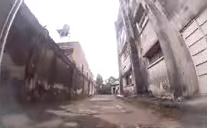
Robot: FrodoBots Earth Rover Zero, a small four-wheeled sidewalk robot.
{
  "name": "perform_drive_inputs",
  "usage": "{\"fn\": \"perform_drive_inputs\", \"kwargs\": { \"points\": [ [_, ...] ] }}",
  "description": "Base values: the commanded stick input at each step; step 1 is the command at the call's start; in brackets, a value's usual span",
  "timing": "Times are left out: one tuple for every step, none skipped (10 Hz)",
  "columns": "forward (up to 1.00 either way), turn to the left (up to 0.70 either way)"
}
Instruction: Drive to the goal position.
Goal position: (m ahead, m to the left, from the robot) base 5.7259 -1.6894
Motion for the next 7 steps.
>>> {"fn": "perform_drive_inputs", "kwargs": {
  "points": [
    [1.00, 0.00],
    [1.00, 0.00],
    [1.00, 0.00],
    [1.00, 0.00],
    [1.00, 0.00],
    [1.00, 0.00],
    [1.00, 0.00]
  ]
}}
